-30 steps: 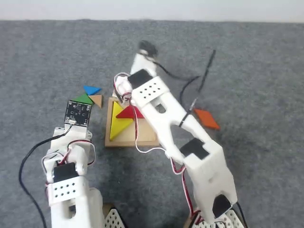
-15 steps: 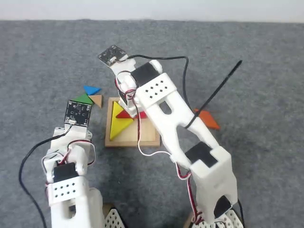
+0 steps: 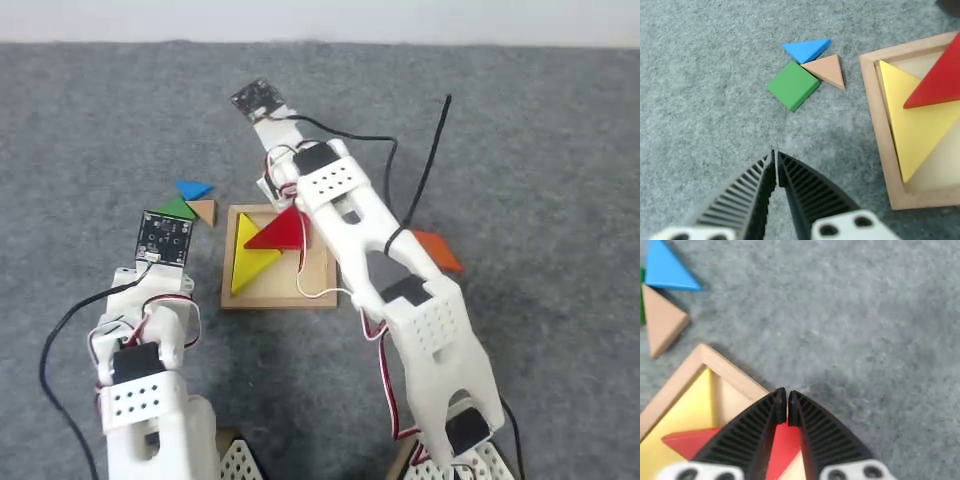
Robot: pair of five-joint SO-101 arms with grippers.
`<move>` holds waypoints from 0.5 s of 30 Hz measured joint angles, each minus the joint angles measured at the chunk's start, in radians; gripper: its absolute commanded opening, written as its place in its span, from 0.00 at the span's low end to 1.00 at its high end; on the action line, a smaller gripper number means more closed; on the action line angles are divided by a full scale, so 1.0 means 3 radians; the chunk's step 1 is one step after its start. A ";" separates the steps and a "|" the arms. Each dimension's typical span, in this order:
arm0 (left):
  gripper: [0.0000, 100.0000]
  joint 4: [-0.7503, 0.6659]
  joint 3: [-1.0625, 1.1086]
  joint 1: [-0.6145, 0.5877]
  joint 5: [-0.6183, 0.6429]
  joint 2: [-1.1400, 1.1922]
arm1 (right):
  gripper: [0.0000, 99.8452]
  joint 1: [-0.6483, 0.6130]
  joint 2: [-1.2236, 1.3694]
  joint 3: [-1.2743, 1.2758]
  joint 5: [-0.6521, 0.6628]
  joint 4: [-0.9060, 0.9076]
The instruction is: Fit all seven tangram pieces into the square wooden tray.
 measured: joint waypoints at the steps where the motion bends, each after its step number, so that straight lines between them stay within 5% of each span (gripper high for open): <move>1: 0.01 0.0000 0.0000 0.0000 0.0000 0.0000 | 0.01 0.0015 0.0005 0.0000 0.0000 0.0000; 15: 0.01 0.0000 0.0000 0.0000 0.0000 0.0000 | 0.01 0.0036 0.0286 -0.0205 0.0000 0.0588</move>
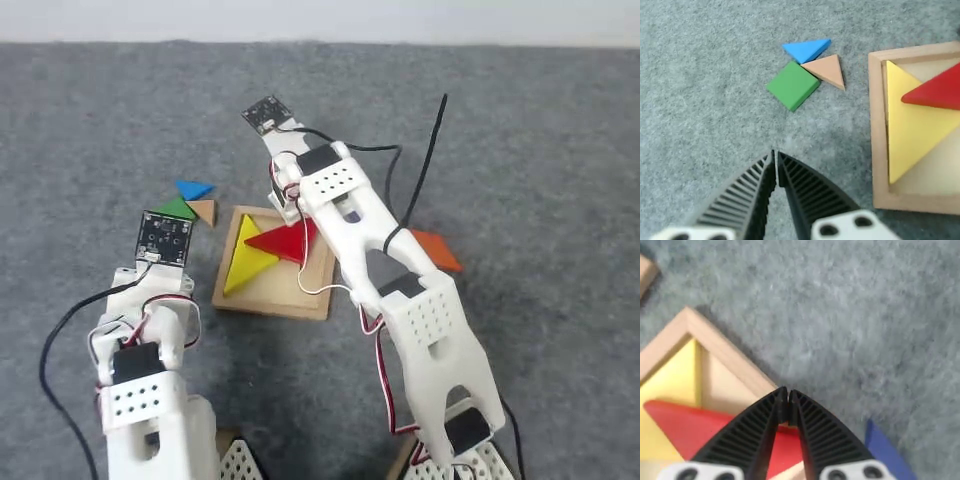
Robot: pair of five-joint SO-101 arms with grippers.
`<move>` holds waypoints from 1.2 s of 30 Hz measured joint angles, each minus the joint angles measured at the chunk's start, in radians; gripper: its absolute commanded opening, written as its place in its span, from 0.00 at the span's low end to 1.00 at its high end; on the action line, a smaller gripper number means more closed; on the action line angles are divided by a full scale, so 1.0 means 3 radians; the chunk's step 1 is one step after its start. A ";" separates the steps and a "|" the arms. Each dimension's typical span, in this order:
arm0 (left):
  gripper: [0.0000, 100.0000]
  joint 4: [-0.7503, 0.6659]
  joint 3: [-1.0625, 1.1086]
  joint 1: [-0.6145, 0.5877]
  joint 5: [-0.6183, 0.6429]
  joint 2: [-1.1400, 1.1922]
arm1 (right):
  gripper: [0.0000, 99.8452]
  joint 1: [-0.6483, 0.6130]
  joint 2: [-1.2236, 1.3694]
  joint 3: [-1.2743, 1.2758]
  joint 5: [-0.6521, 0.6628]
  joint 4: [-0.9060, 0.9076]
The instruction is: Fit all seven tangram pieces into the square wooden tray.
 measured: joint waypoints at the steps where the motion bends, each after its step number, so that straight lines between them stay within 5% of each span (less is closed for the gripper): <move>1: 0.01 0.0000 0.0000 0.0000 0.0000 0.0000 | 0.01 0.0000 0.0000 -0.0041 0.0000 0.0087; 21: 0.01 0.0000 0.0000 0.0000 0.0000 0.0000 | 0.01 0.0020 -0.0655 -0.0194 -0.0261 0.1780; 36: 0.01 0.0000 0.0000 -0.0118 0.0000 0.0000 | 0.01 -0.0527 -0.0384 0.0123 -0.0240 0.0931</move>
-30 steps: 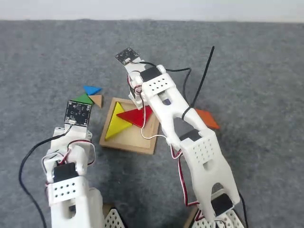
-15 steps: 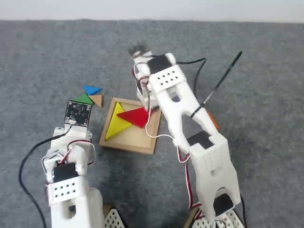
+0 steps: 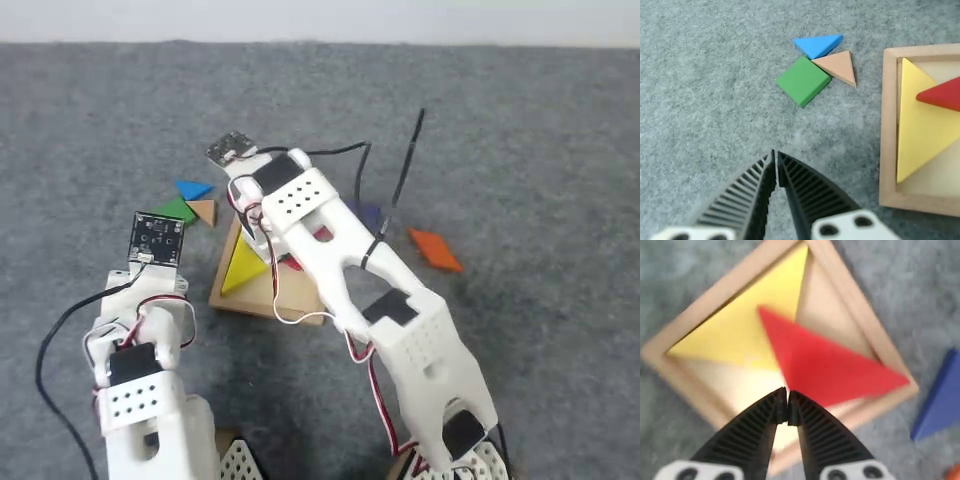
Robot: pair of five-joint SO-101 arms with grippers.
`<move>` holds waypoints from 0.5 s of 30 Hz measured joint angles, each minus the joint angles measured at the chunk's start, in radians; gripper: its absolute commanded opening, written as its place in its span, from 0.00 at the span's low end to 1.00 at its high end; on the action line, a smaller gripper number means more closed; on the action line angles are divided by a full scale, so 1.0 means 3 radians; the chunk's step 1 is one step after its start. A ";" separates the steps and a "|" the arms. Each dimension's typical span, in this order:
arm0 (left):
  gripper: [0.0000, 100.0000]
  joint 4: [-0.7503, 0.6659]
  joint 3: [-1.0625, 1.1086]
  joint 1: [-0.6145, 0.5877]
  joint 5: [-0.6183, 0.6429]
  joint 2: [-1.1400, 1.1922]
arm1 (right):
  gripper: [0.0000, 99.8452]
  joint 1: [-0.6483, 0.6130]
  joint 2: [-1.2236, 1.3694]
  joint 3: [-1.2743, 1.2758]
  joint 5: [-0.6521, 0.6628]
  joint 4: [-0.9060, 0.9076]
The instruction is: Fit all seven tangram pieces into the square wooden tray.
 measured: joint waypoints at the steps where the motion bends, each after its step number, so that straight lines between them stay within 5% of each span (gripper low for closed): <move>1: 0.01 0.0000 0.0000 0.0000 0.0000 0.0000 | 0.01 0.0000 0.0066 0.0000 0.0000 -0.0087; 9: 0.01 0.0000 0.0000 0.0000 0.0000 0.0000 | 0.01 0.0005 0.0276 0.0000 -0.0010 -0.0440; 15: 0.01 0.0000 0.0000 0.0000 0.0000 0.0000 | 0.01 0.0010 0.0276 -0.0005 -0.0465 -0.0455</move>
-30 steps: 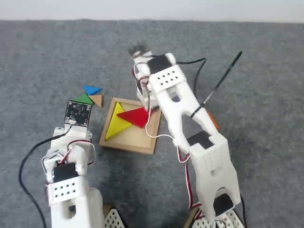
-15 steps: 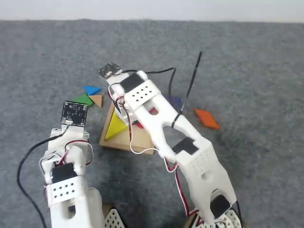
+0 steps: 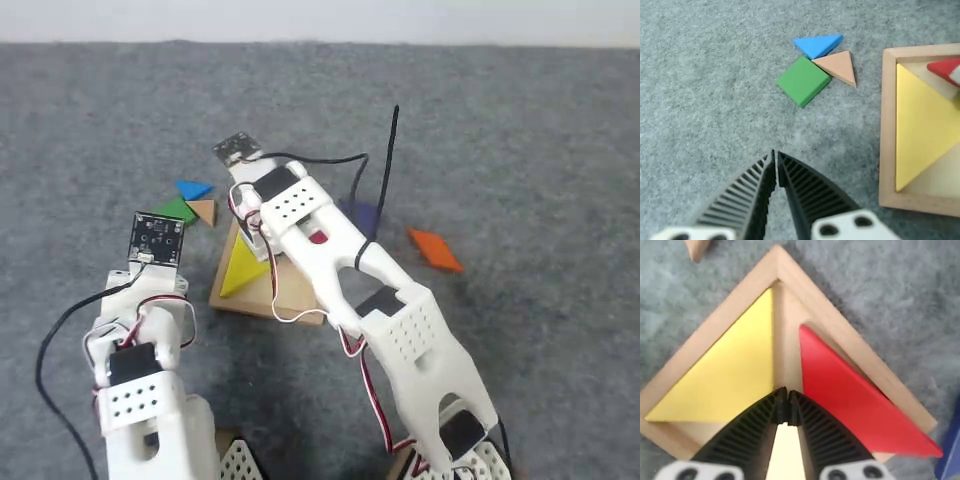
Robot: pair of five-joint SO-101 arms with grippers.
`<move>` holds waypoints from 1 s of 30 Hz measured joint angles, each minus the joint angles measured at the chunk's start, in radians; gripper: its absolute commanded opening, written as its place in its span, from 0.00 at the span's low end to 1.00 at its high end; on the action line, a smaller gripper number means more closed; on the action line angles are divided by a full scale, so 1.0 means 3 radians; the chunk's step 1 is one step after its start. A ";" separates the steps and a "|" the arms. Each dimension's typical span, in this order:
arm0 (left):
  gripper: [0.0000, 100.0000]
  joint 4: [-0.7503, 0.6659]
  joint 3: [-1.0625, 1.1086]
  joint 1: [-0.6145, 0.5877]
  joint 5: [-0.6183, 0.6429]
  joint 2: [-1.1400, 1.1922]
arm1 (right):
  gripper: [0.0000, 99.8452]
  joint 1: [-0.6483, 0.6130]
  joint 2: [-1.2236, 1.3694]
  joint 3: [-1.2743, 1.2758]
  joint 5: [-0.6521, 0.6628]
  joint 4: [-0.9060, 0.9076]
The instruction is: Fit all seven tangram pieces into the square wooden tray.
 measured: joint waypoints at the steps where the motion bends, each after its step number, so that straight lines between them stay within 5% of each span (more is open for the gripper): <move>1: 0.01 0.0000 0.0000 0.0000 0.0000 0.0000 | 0.01 0.0000 0.0000 -0.0005 -0.0026 0.0000; 15: 0.01 0.0000 0.0000 0.0000 0.0000 0.0000 | 0.01 0.0496 -0.0834 0.0020 0.0184 0.0619; 30: 0.01 0.0000 0.0000 0.0000 0.0000 0.0000 | 0.01 0.0389 -0.0077 0.0077 0.0230 -0.0148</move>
